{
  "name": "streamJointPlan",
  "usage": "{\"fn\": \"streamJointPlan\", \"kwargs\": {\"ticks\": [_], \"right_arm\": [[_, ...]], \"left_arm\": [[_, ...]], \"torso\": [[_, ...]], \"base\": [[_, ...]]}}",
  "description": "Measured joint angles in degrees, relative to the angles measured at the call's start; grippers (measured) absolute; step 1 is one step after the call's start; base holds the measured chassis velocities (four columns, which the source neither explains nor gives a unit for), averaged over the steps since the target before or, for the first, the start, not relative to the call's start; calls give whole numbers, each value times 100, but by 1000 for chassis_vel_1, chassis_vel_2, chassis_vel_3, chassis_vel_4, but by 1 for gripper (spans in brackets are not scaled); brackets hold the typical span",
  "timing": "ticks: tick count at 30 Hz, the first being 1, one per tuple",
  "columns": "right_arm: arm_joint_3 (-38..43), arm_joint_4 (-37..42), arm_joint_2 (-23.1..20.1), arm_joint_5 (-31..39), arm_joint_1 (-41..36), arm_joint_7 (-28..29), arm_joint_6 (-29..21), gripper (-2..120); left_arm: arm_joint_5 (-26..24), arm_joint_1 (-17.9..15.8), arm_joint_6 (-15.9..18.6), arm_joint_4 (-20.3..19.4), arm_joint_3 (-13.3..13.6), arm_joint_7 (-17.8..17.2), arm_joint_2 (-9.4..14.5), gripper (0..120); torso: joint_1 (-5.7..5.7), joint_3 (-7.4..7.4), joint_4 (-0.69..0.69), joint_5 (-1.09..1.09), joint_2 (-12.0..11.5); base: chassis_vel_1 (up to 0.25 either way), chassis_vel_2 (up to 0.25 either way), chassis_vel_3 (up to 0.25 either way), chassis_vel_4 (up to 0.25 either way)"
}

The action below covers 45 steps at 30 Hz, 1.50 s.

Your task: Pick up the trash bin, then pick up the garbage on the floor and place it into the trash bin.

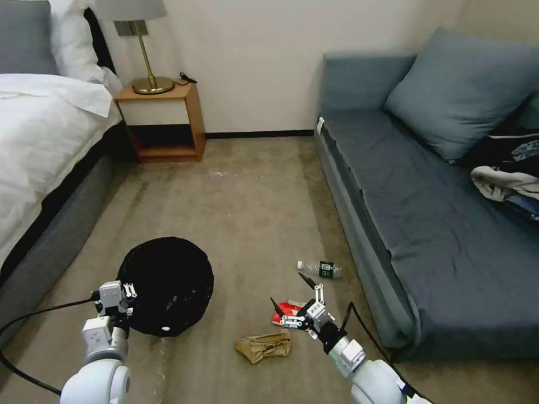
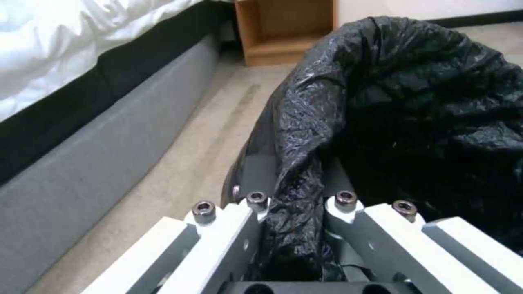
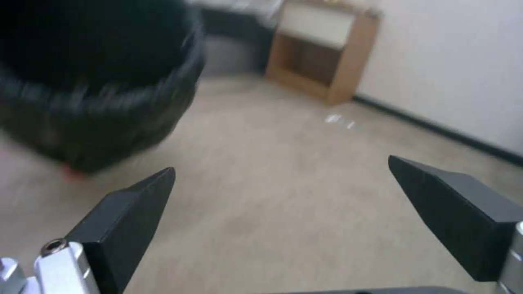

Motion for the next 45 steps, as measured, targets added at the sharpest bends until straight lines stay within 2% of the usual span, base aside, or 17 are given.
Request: {"fn": "streamJointPlan", "kwargs": {"ticks": [1,3,4,6,11,16,27,30,32,34,36,41,43,45], "right_arm": [[0,0,0,0,0,0,0,100],[-193,86,-254,117,275,-581,-703,100],[-193,86,-254,117,275,-581,-703,100],[-455,94,-463,259,728,-1368,-1524,100],[-976,-408,-450,-55,1391,-1871,-1897,100],[-1310,-1074,-189,-429,1704,-2209,-1882,100],[-1366,-1768,259,-997,1700,-2257,-1659,99],[-1344,-1864,298,-1049,1708,-2257,-1580,93],[-1336,-1882,311,-1052,1677,-2248,-1519,82],[-1327,-1887,317,-1059,1659,-2248,-1499,79],[-1299,-1901,339,-1084,1626,-2260,-1465,68],[-1245,-1910,362,-1130,1577,-2306,-1417,57],[-1202,-1908,374,-1164,1536,-2352,-1383,42],[-1183,-1908,380,-1197,1521,-2370,-1360,38]], "left_arm": [[0,0,0,0,0,0,0,7],[9,-17,0,21,1,0,6,7],[9,-17,0,21,1,0,6,7],[23,-38,1,46,2,-2,7,7],[34,-51,18,70,3,-11,-19,7],[48,-51,32,80,-1,-22,-29,7],[48,-91,44,95,5,-28,-70,7],[52,-105,47,99,15,-28,-87,7],[52,-119,49,121,17,-29,-86,7],[52,-122,50,129,18,-29,-83,7],[52,-126,51,139,23,-30,-82,7],[52,-126,50,144,33,-32,-87,7],[51,-122,51,144,35,-34,-90,7],[51,-119,50,145,36,-35,-91,7]], "torso": [[0,0,0,0,0],[0,0,0,0,0],[0,0,0,0,0],[0,0,0,-1,0],[0,0,1,-1,0],[0,0,1,1,0],[0,0,0,-1,0],[0,0,0,-1,0],[0,0,0,-1,0],[0,0,0,-1,0],[0,0,0,-1,0],[0,0,0,-1,0],[0,0,0,-1,0],[0,0,0,-1,0]], "base": [[0,0,0,0],[0,0,0,0],[0,0,0,0],[0,0,0,0],[0,0,0,0],[0,0,0,0],[0,0,0,0],[0,0,0,0],[0,0,0,0],[0,0,0,0],[0,0,0,0],[0,0,0,0],[0,0,0,0],[0,0,0,0]]}}
